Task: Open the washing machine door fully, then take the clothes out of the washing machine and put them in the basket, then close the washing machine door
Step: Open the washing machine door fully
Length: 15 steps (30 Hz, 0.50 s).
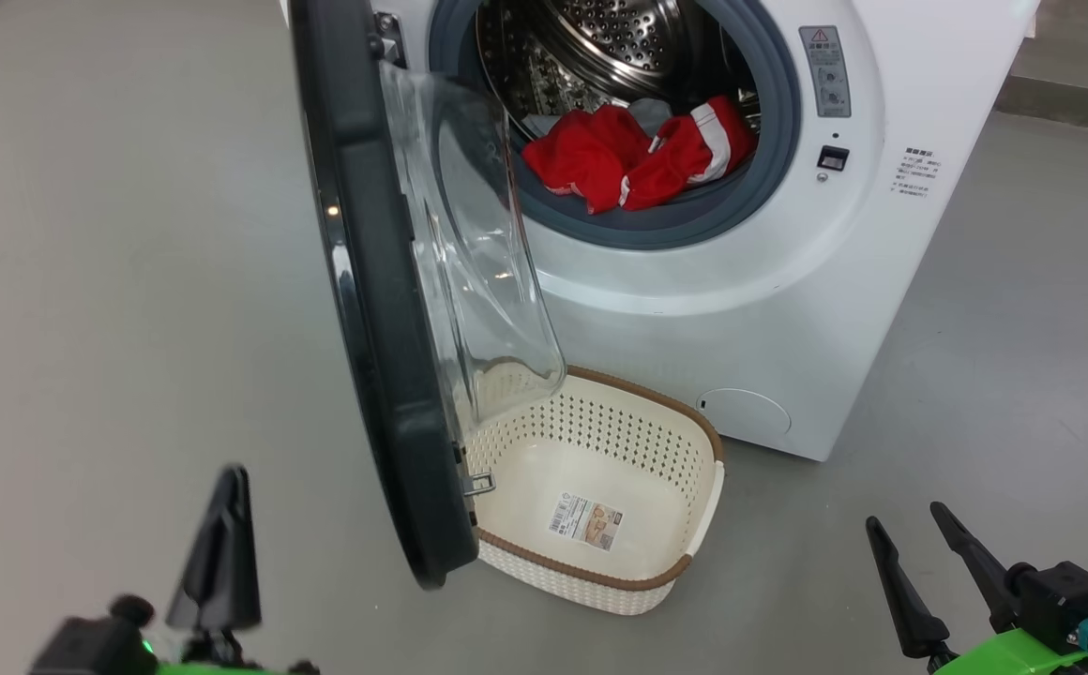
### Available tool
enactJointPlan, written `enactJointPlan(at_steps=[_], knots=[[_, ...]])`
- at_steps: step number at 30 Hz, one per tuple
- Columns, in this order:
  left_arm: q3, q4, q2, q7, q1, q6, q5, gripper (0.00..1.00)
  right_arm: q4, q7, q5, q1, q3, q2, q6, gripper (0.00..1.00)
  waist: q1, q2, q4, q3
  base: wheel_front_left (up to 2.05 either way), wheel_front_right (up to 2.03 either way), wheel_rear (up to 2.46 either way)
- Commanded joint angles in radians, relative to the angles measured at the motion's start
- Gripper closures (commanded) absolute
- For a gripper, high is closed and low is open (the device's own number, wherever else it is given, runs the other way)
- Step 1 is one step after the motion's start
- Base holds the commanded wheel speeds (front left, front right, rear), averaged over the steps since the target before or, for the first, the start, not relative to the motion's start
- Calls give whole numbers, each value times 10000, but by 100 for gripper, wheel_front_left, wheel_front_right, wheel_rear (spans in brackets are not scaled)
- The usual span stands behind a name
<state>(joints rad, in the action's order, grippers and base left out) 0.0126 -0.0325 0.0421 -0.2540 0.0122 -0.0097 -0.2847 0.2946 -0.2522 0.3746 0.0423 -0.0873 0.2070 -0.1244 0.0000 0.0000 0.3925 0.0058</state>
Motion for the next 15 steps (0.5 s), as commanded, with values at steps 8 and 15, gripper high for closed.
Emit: enactJointPlan(at_steps=[8, 15], knots=[[434, 3061, 81, -78, -1011, 131, -287, 100, -267, -95, -82, -303, -253, 151, -63, 0, 0, 0, -65, 121, 0, 0, 0], [2420, 3572, 81, -78, -1379, 135, -417, 100, -305, -95, -59, -406, -241, 195, -63, 0, 0, 0, -120, 260, 0, 0, 0]])
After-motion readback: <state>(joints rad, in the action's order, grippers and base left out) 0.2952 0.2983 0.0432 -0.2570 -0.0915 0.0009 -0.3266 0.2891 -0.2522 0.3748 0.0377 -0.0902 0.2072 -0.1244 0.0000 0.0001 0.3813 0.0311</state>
